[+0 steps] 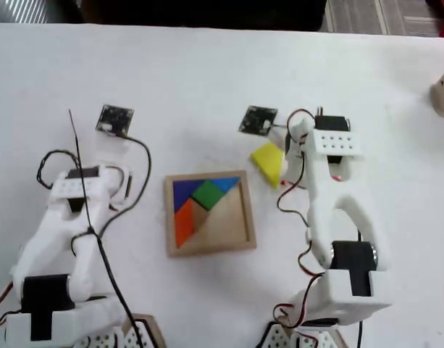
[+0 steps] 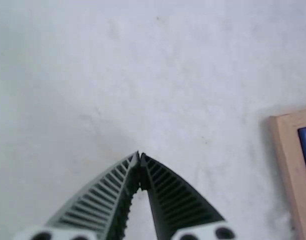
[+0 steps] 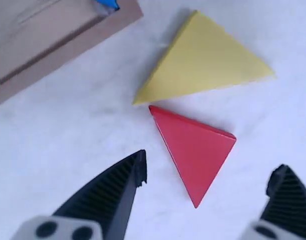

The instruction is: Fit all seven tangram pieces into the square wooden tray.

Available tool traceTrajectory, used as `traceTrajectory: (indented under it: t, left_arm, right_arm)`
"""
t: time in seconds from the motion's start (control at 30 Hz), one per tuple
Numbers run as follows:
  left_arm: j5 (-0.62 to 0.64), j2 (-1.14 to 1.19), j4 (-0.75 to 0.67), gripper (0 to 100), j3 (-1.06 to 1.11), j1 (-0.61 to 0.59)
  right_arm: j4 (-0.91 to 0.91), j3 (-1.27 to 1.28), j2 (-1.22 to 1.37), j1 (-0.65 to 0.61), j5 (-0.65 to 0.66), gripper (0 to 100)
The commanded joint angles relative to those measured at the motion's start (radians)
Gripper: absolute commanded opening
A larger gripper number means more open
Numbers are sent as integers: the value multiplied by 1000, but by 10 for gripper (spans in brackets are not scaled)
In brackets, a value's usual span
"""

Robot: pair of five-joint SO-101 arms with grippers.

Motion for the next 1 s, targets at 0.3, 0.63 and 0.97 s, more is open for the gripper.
traceTrajectory:
  t: [0.3,0.63,0.97]
  left_arm:
    - [3,-7,-23,27,-23,4]
    - [3,-7,-23,27,-23,4]
    - [3,-7,-40,27,-23,4]
  right_arm:
    - [-2,-204,297,87,161,383]
    - [77,-430,510,87,155,382]
    - [154,-529,541,108,152,21]
